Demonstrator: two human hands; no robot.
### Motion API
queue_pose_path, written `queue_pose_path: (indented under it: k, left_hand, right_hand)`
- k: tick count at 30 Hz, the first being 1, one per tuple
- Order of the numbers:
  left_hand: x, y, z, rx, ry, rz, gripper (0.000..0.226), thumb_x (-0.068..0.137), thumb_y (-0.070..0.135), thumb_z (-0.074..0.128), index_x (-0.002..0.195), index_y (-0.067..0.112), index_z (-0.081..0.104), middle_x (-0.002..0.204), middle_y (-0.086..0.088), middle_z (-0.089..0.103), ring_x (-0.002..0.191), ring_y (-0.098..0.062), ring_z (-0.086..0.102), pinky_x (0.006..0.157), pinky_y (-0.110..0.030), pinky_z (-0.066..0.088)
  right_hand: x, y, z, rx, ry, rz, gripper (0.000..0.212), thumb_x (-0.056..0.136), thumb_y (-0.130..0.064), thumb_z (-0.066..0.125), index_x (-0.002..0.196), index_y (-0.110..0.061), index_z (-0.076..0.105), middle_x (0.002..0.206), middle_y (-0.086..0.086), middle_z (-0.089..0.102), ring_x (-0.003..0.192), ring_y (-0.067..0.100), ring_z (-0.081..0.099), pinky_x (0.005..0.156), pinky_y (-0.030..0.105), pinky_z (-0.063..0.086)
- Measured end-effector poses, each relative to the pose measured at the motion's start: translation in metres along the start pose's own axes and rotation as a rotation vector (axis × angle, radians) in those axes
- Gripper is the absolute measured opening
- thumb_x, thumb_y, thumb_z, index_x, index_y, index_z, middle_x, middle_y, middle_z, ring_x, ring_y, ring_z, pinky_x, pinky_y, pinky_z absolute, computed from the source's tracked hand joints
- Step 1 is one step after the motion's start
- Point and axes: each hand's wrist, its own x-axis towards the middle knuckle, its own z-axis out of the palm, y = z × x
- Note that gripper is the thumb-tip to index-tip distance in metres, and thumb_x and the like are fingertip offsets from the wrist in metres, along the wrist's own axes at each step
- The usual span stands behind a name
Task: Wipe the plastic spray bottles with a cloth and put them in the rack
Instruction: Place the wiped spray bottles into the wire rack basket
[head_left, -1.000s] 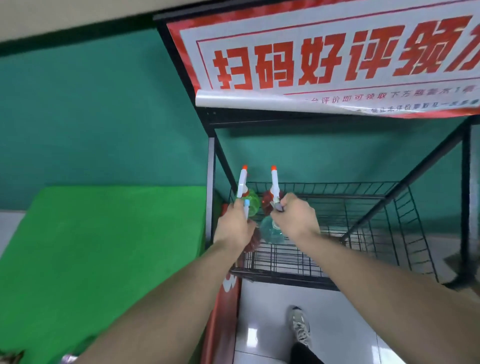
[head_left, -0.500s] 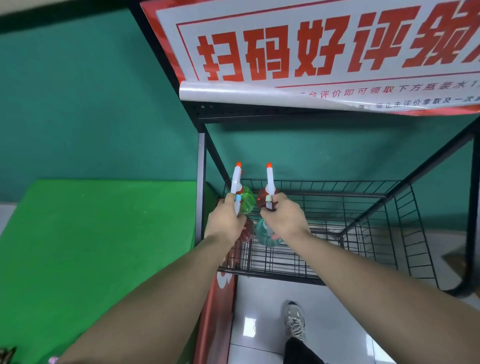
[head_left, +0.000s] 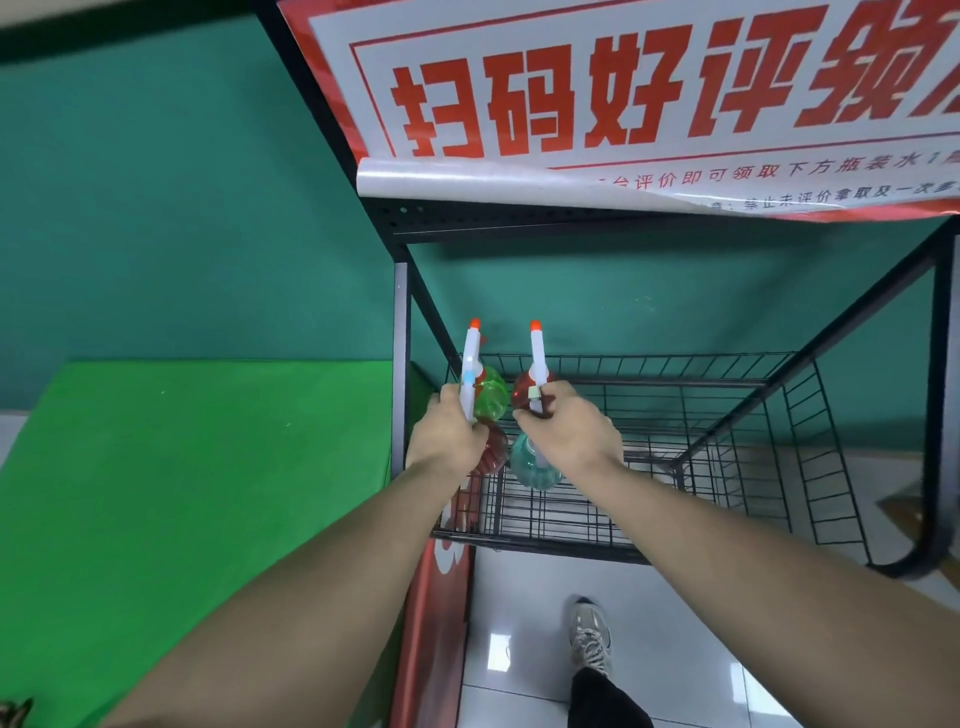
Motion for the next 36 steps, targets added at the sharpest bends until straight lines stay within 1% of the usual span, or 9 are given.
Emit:
queue_pose_path:
  k: [3, 8, 12, 17, 23, 27, 29, 33, 36]
  left_hand:
    - [-0.007, 0.004, -0.003, 0.004, 0.006, -0.012, 0.050, 0.095, 0.020, 0.063, 0.140, 0.013, 0.043, 0.122, -0.010, 0.051, 0.094, -0.031, 0.064, 0.083, -0.044, 0.057]
    - [-0.029, 0.010, -0.011, -0.028, -0.015, 0.007, 0.064, 0.094, 0.023, 0.063, 0.149, 0.014, 0.032, 0.130, -0.012, 0.043, 0.098, -0.034, 0.064, 0.081, -0.041, 0.054]
    - [-0.066, -0.005, -0.021, -0.098, 0.028, 0.120, 0.049, 0.094, 0.026, 0.061, 0.139, 0.018, 0.046, 0.129, -0.007, 0.048, 0.100, -0.027, 0.060, 0.082, -0.034, 0.048]
    - [-0.127, -0.052, -0.042, -0.221, 0.098, 0.203, 0.031, 0.094, 0.029, 0.059, 0.124, 0.023, 0.058, 0.124, 0.000, 0.057, 0.104, -0.023, 0.063, 0.086, -0.030, 0.046]
    - [-0.191, -0.155, -0.070, -0.251, 0.137, 0.154, 0.028, 0.094, 0.028, 0.061, 0.121, 0.022, 0.062, 0.118, -0.001, 0.064, 0.106, -0.023, 0.062, 0.085, -0.027, 0.040]
    - [-0.225, -0.233, -0.092, -0.238, 0.151, 0.080, 0.035, 0.095, 0.029, 0.062, 0.129, 0.020, 0.059, 0.122, -0.002, 0.067, 0.105, -0.026, 0.064, 0.084, -0.029, 0.042]
    - [-0.239, -0.269, -0.102, -0.202, 0.159, 0.047, 0.037, 0.096, 0.030, 0.062, 0.131, 0.020, 0.057, 0.123, -0.002, 0.066, 0.099, -0.026, 0.063, 0.081, -0.029, 0.042]
    - [-0.271, -0.338, -0.118, -0.140, 0.189, -0.015, 0.039, 0.098, 0.030, 0.061, 0.135, 0.022, 0.055, 0.124, 0.000, 0.063, 0.084, -0.015, 0.054, 0.077, -0.029, 0.042]
    - [-0.293, -0.379, -0.119, -0.095, 0.212, -0.069, 0.040, 0.098, 0.030, 0.062, 0.136, 0.020, 0.053, 0.114, 0.002, 0.058, 0.079, -0.009, 0.054, 0.074, -0.028, 0.042]
  right_hand:
    - [-0.008, -0.001, -0.005, 0.031, 0.056, -0.005, 0.048, 0.092, -0.057, 0.058, 0.133, -0.034, 0.049, 0.119, -0.007, 0.062, 0.097, 0.022, 0.066, 0.073, 0.031, 0.047]
    - [-0.033, -0.009, -0.012, 0.073, 0.156, -0.032, 0.037, 0.097, -0.050, 0.053, 0.128, -0.031, 0.051, 0.118, -0.006, 0.059, 0.094, 0.024, 0.064, 0.075, 0.034, 0.046]
    - [-0.067, -0.018, -0.006, 0.106, 0.203, -0.066, 0.022, 0.098, -0.045, 0.052, 0.116, -0.033, 0.055, 0.111, -0.009, 0.062, 0.093, 0.022, 0.063, 0.075, 0.034, 0.043]
    - [-0.134, -0.039, 0.018, 0.094, 0.216, -0.131, 0.024, 0.099, -0.042, 0.052, 0.120, -0.032, 0.058, 0.107, -0.012, 0.063, 0.092, 0.017, 0.058, 0.075, 0.031, 0.040]
    - [-0.215, -0.072, 0.082, 0.095, 0.088, -0.188, 0.008, 0.096, -0.040, 0.054, 0.095, -0.035, 0.060, 0.100, -0.012, 0.070, 0.087, 0.017, 0.064, 0.074, 0.030, 0.046]
    - [-0.258, -0.097, 0.134, 0.004, -0.044, -0.231, 0.020, 0.097, -0.047, 0.055, 0.088, -0.029, 0.059, 0.099, -0.008, 0.070, 0.093, 0.021, 0.066, 0.076, 0.031, 0.047]
    - [-0.272, -0.109, 0.156, -0.064, -0.116, -0.263, 0.025, 0.098, -0.050, 0.053, 0.091, -0.028, 0.062, 0.098, -0.007, 0.070, 0.090, 0.022, 0.068, 0.077, 0.030, 0.051]
    - [-0.294, -0.131, 0.197, -0.148, -0.249, -0.337, 0.025, 0.100, -0.048, 0.052, 0.102, -0.025, 0.061, 0.082, -0.002, 0.071, 0.062, 0.020, 0.068, 0.058, 0.024, 0.047]
    - [-0.298, -0.144, 0.227, -0.249, -0.337, -0.375, 0.017, 0.099, -0.043, 0.053, 0.106, -0.029, 0.059, 0.079, -0.003, 0.071, 0.059, 0.022, 0.070, 0.063, 0.030, 0.056]
